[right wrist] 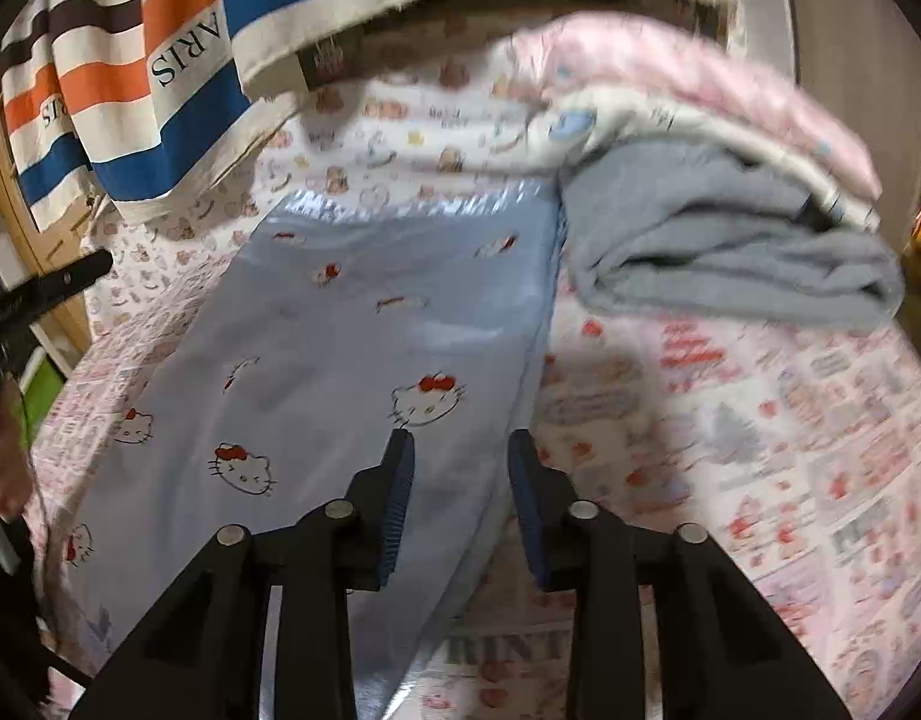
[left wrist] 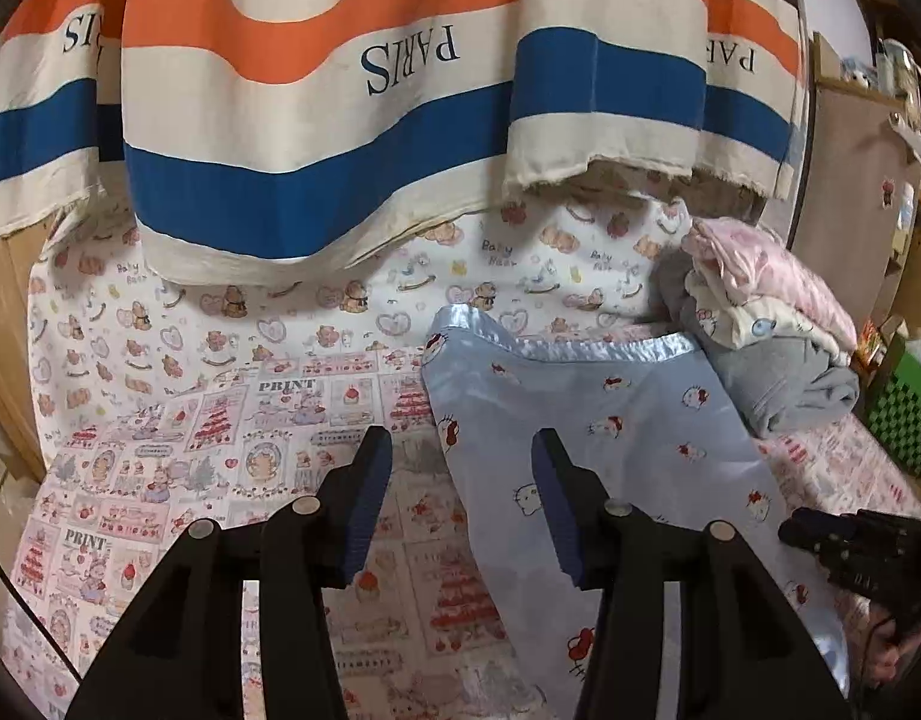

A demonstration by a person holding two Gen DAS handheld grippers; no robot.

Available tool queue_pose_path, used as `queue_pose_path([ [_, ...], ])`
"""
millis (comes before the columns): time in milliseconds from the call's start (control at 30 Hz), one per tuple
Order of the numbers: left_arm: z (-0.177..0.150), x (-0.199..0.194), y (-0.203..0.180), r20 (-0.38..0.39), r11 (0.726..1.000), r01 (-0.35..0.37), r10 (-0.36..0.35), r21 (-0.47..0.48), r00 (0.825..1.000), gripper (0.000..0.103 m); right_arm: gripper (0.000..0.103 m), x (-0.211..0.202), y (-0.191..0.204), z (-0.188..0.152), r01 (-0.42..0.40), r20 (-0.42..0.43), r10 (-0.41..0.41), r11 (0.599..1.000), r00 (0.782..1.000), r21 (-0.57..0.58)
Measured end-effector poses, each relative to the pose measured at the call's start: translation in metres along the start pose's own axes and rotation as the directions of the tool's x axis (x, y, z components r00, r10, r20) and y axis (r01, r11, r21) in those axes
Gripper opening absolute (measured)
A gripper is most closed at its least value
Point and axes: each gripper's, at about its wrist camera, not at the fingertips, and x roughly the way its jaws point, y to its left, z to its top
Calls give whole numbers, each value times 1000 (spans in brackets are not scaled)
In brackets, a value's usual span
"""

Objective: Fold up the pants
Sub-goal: 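Open both tools and hold them above the laid-out pants legs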

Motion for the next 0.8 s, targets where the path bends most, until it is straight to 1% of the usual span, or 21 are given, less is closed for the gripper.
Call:
queue_pose_path([
  [33, -1, 0, 0, -1, 1000, -5, 5, 4, 1000, 47, 21, 3, -1, 0, 0, -12, 0, 1000, 1000, 6],
  [100, -3, 2, 0, -10, 1000, -3, 3, 10, 1000, 47, 6, 10, -4, -2, 4, -40, -3, 1000, 999, 11],
  [200, -2, 3, 1, -25, 1000, 7, -6, 29, 1000, 47, 2, 5, -4, -3, 15, -32, -15, 1000, 999, 10],
  [267, 0, 3, 1, -28, 999, -12, 14, 53, 1000, 47, 1, -1, -2, -3, 22, -23, -22, 1000, 999, 0],
  [333, 2, 2, 3, -27, 998, -22, 24, 66, 999, 47, 1, -7, -1, -5, 54, -16, -55, 998, 998, -14],
  [500, 0, 2, 3, -33, 999, -13, 15, 48, 999, 48, 1, -19, -5, -6, 82, -7, -82, 997, 997, 3],
  [567, -3, 4, 1, -41, 999, -14, 16, 49, 999, 48, 0, -22, -7, -7, 107, -6, -107, 994, 994, 1],
  [700, -9, 7, -4, -56, 998, -13, 16, 61, 998, 48, 0, -23, -13, -12, 150, -28, -150, 989, 988, 0],
  [800, -9, 10, -6, -62, 998, -8, 12, 63, 998, 48, 1, -27, -15, -11, 126, 4, -126, 992, 992, 4],
])
